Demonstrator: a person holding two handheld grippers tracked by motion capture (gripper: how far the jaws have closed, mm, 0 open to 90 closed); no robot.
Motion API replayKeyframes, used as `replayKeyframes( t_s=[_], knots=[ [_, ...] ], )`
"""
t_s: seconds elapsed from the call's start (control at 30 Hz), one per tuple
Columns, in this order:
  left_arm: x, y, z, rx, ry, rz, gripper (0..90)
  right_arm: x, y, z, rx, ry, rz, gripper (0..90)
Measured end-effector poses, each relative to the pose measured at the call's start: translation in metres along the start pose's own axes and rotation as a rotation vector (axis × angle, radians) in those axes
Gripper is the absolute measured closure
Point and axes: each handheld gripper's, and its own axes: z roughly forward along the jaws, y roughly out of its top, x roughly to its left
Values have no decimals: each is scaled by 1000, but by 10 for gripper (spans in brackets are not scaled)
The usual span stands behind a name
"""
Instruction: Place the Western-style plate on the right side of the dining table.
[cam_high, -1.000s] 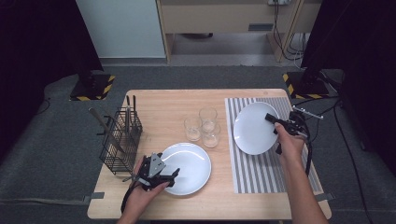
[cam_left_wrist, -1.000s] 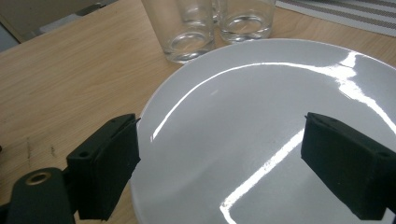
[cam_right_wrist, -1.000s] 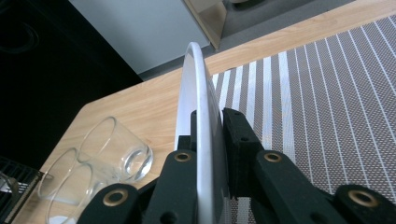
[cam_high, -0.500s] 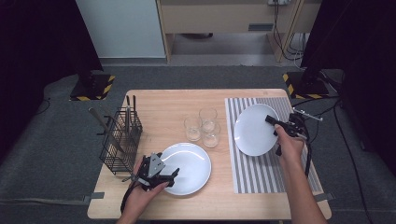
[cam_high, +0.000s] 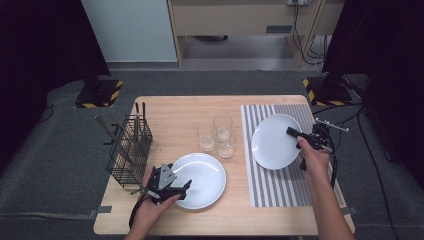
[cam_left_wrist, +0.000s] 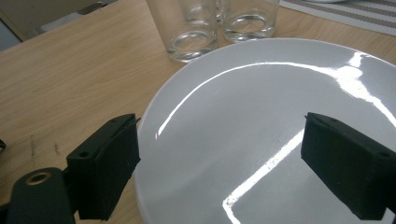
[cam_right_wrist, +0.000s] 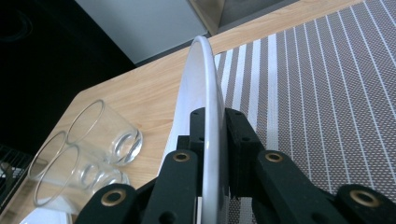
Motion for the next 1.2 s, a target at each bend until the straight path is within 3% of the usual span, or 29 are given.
replayKeyframes(
  t_s=[0.2, 0.43, 0.77, 0.93, 1.2],
  knots=[
    [1, 0, 0, 1, 9, -2, 109, -1, -3, -3, 23, -11, -47, 812],
    [1, 0, 0, 3, 9, -2, 116, -6, -6, -5, 35, -13, -58, 804],
    [0, -1, 1, 9, 4, 1, 123, -18, -12, -7, 42, -13, -38, 782],
    [0, -1, 2, 7, 6, -1, 119, -31, -20, -9, 41, 0, -4, 770],
    [-1, -1, 2, 15, 4, 3, 123, -42, -27, -10, 46, 5, 26, 753]
  ],
)
